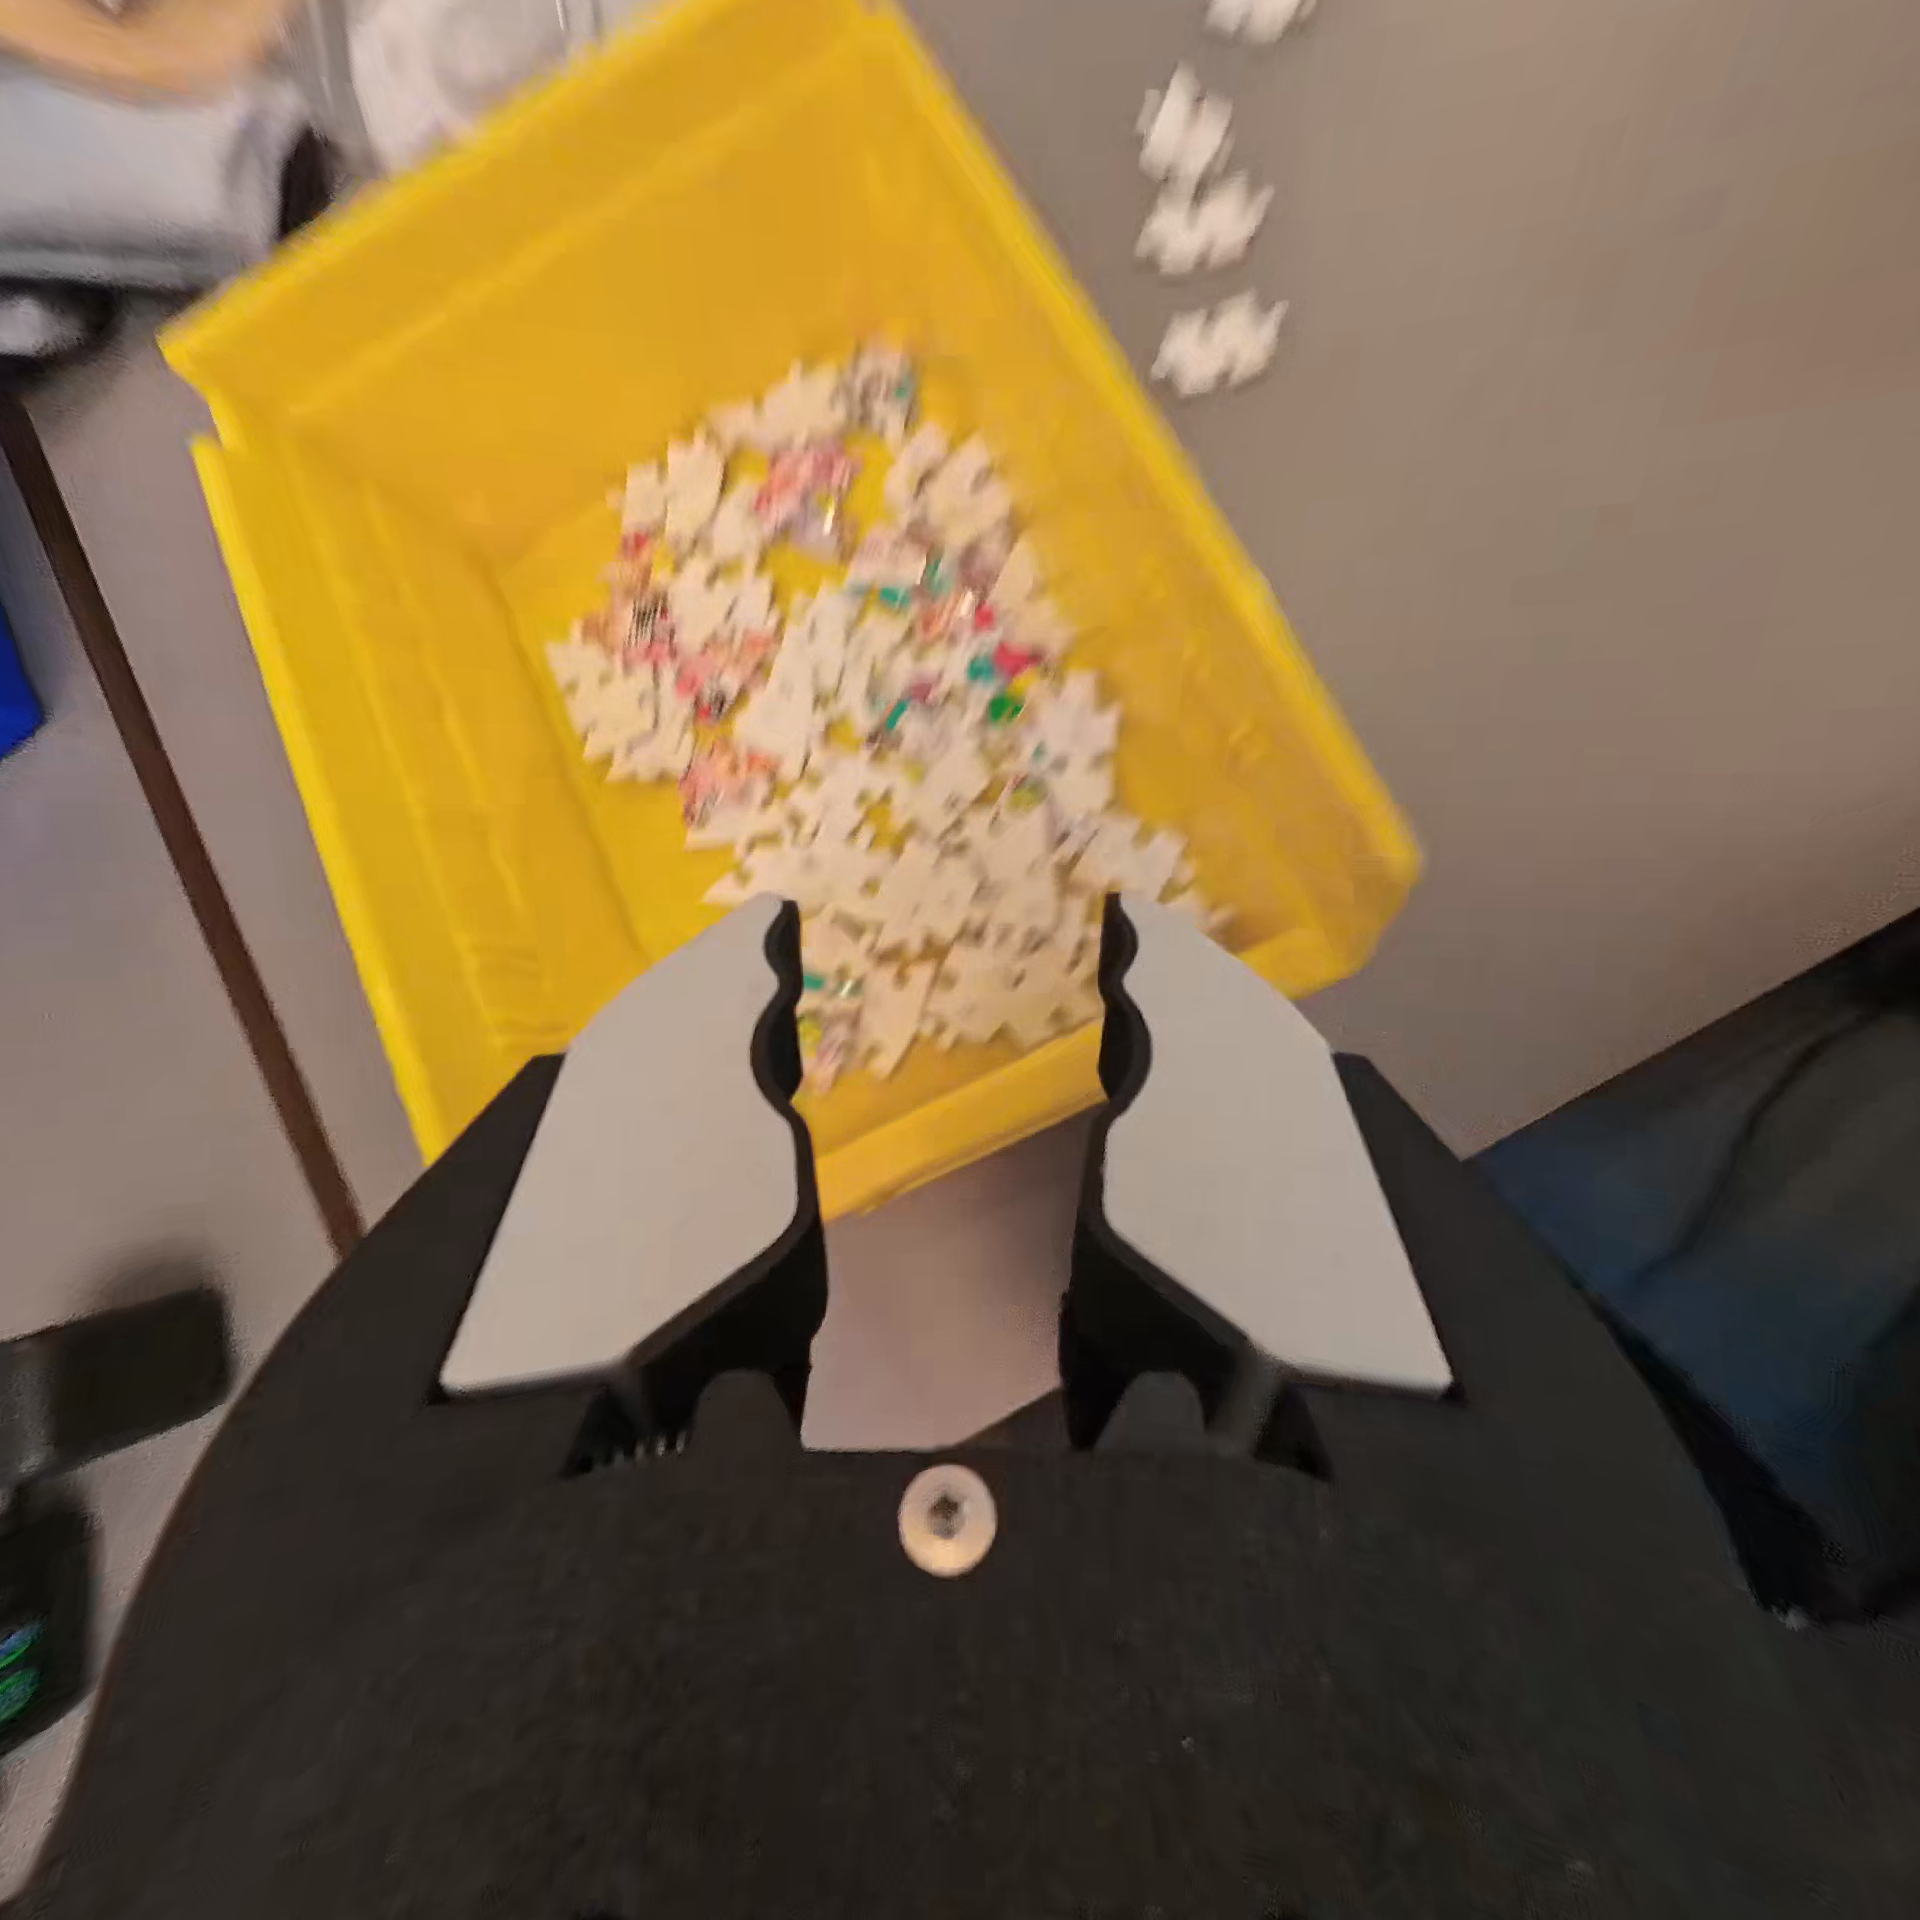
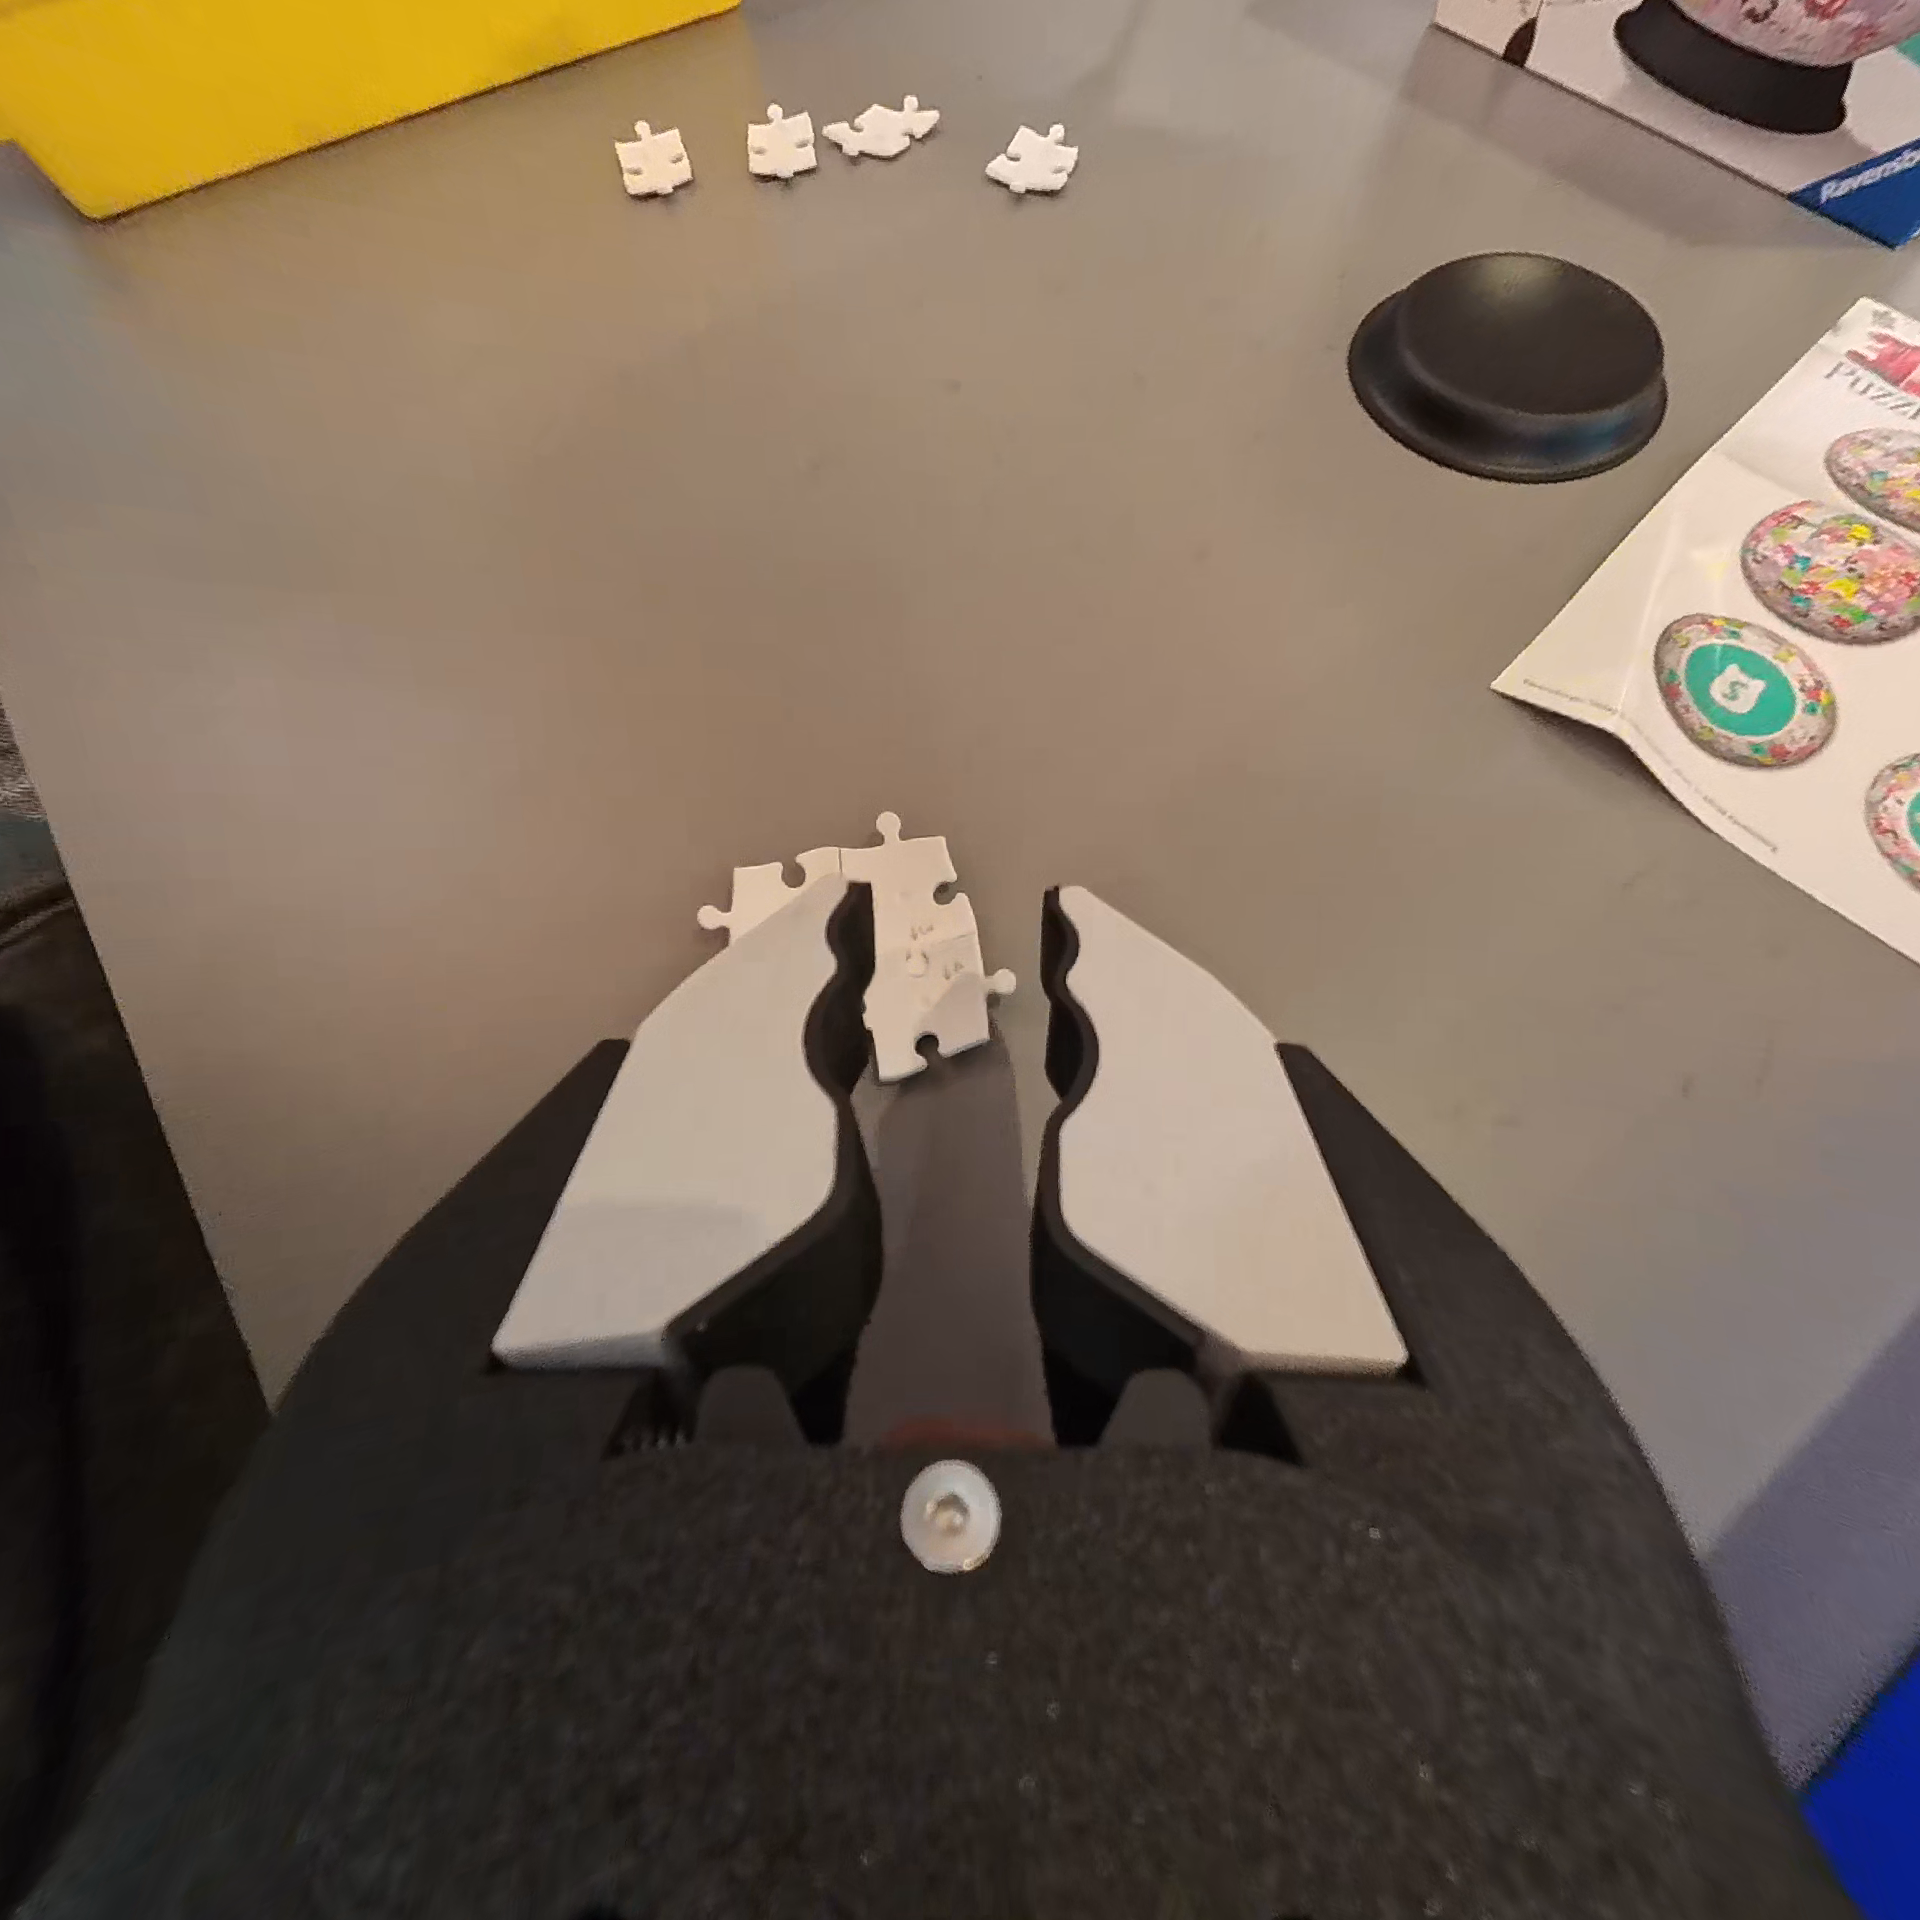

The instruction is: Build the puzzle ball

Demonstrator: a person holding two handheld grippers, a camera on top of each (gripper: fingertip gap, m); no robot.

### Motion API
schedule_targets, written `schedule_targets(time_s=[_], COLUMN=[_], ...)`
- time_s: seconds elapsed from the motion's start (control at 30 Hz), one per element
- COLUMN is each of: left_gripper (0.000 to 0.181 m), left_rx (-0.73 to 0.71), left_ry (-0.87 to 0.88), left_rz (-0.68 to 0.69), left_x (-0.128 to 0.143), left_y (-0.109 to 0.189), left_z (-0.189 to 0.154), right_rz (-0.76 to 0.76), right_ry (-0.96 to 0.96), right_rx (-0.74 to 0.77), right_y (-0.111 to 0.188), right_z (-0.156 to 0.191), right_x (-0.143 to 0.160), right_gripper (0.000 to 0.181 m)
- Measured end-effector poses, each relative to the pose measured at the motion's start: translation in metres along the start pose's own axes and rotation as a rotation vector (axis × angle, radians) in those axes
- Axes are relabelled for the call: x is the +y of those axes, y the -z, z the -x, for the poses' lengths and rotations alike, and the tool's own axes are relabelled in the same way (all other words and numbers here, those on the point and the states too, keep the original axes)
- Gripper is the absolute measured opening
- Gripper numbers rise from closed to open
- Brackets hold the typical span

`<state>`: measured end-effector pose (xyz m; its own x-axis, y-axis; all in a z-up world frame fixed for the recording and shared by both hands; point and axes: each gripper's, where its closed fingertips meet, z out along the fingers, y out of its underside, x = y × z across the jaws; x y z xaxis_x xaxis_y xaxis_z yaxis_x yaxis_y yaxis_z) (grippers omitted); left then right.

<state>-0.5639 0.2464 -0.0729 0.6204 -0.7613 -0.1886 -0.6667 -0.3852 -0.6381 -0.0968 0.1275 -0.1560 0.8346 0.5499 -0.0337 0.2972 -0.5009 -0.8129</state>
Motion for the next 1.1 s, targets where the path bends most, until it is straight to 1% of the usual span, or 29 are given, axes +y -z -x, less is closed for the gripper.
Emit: schedule_targets(time_s=[0.1, 0.17, 0.2, 0.23, 0.3, 0.4, 0.47, 0.5, 0.57, 0.6, 0.63, 0.7, 0.73, 0.83, 0.9, 0.97, 1.0, 1.03, 1.1], left_gripper=[0.057, 0.057, 0.057, 0.052, 0.048, 0.051, 0.047, 0.049, 0.048, 0.043, 0.04, 0.029, 0.026, 0.025, 0.025, 0.025, 0.025, 0.025, 0.025], left_rx=[-0.027, -0.01, 0.012, 0.051, 0.114, 0.169, 0.203, 0.227, 0.238, 0.236, 0.238, 0.252, 0.249, 0.232, 0.205, 0.194, 0.197, 0.205, 0.237], left_ry=[-0.092, -0.135, -0.146, -0.149, -0.17, -0.231, -0.253, -0.255, -0.281, -0.297, -0.308, -0.318, -0.318, -0.297, -0.276, -0.226, -0.176, -0.121, -0.013], left_rz=[0.249, 0.393, 0.445, 0.476, 0.515, 0.61, 0.684, 0.718, 0.777, 0.792, 0.795, 0.806, 0.808, 0.816, 0.78, 0.673, 0.587, 0.481, 0.218], left_x=[0.046, 0.073, 0.082, 0.086, 0.087, 0.089, 0.092, 0.094, 0.098, 0.099, 0.098, 0.098, 0.098, 0.101, 0.097, 0.084, 0.072, 0.056, 0.018], left_y=[-0.022, -0.036, -0.042, -0.048, -0.059, -0.07, -0.075, -0.076, -0.079, -0.081, -0.083, -0.084, -0.084, -0.081, -0.078, -0.069, -0.063, -0.055, -0.033], left_z=[0.031, 0.047, 0.053, 0.055, 0.055, 0.056, 0.056, 0.054, 0.053, 0.053, 0.051, 0.047, 0.047, 0.049, 0.054, 0.059, 0.061, 0.062, 0.064], right_rz=[0.026, 0.033, 0.035, 0.035, 0.029, 0.015, 0.007, 0.005, 0.012, 0.016, 0.018, 0.016, 0.015, 0.01, 0.004, 0.001, 0.0, -0.004, -0.025], right_ry=[-0.014, -0.025, -0.032, -0.038, -0.049, -0.068, -0.075, -0.075, -0.074, -0.073, -0.074, -0.082, -0.085, -0.092, -0.091, -0.08, -0.071, -0.061, -0.044], right_rx=[0.017, 0.03, 0.034, 0.04, 0.051, 0.055, 0.051, 0.049, 0.045, 0.045, 0.045, 0.041, 0.041, 0.041, 0.036, 0.035, 0.034, 0.032, 0.019], right_y=[0.003, 0.005, 0.006, 0.006, 0.006, 0.002, 0.0, -0.001, -0.002, -0.002, -0.001, 0.0, 0.001, 0.004, 0.005, 0.006, 0.007, 0.007, 0.006], right_z=[-0.004, -0.006, -0.006, -0.006, -0.005, -0.002, 0.0, 0.001, 0.0, -0.001, -0.002, -0.006, -0.008, -0.014, -0.015, -0.015, -0.014, -0.013, -0.008], right_x=[0.004, 0.005, 0.005, 0.005, 0.005, 0.003, 0.002, 0.002, 0.003, 0.004, 0.005, 0.006, 0.006, 0.006, 0.004, 0.002, 0.0, -0.002, -0.011], right_gripper=[0.03, 0.03, 0.03, 0.03, 0.03, 0.03, 0.03, 0.03, 0.03, 0.03, 0.03, 0.03, 0.03, 0.03, 0.03, 0.029, 0.029, 0.029, 0.029])
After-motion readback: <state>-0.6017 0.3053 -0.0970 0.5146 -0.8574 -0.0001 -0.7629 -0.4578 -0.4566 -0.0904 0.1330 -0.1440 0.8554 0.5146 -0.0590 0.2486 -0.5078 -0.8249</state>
